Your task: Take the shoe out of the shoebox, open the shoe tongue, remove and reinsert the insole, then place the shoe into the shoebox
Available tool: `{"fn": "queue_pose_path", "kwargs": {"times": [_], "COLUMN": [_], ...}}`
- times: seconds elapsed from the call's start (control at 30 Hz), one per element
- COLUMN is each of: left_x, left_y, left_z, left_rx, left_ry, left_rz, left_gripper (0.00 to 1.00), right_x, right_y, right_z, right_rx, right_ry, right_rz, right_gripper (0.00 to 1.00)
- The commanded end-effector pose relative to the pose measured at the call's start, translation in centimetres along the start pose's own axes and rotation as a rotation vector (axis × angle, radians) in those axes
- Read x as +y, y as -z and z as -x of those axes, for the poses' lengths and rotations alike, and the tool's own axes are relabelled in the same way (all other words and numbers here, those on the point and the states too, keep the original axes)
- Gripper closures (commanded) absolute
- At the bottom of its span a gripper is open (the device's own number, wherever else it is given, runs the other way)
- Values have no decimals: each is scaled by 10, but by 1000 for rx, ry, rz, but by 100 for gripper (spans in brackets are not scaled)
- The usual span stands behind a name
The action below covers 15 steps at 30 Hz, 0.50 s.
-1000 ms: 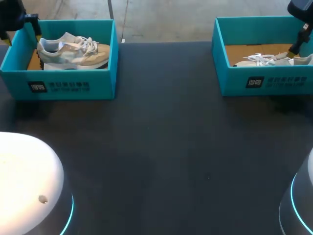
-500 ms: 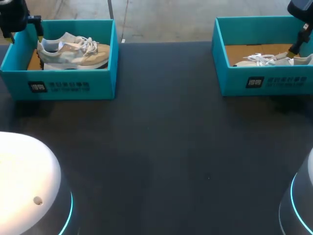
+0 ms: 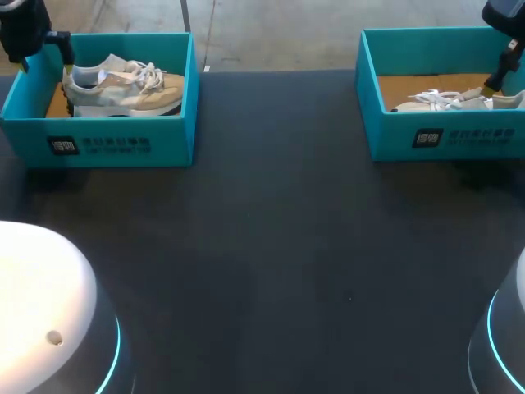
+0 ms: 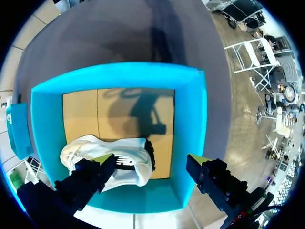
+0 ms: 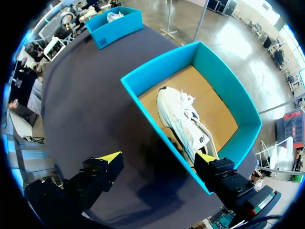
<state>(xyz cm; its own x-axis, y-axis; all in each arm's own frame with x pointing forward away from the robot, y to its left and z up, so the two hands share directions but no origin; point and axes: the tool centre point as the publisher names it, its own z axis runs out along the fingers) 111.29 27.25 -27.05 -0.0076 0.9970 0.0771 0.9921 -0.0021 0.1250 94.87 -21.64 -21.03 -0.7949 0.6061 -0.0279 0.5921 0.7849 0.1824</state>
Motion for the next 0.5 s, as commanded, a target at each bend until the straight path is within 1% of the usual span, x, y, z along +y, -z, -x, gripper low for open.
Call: {"fn": "queue_pose_path", "kwargs": {"times": [0.03,0.13,0.17,0.2,0.23,0.33,0.5], "left_x": [21,33,37,38,43,52,60], "left_y": [-13,-24,-28,-30,-32,-41,-55], "left_z": [0,-1,-1,-1,-1,-1,1], "left_rx": [1,-7,13,-2,-48,-47,-38], "left_ry": [-5,-11,-22,-35,-30,-26,-43], "left_rz": [-15,-32,-16,-14,-44,-41,-33], "left_gripper": [0,0,0,0,0,0,0], "right_x": [0,0,0,0,0,0,0], "right_y": [0,0,0,0,0,0,0], "right_z": [0,0,0,0,0,0,0], "right_rx": [0,0,0,0,0,0,0], "right_ry": [0,0,0,0,0,0,0], "right_rz": [0,0,0,0,0,0,0], "right_gripper": [0,0,0,0,0,0,0]}}
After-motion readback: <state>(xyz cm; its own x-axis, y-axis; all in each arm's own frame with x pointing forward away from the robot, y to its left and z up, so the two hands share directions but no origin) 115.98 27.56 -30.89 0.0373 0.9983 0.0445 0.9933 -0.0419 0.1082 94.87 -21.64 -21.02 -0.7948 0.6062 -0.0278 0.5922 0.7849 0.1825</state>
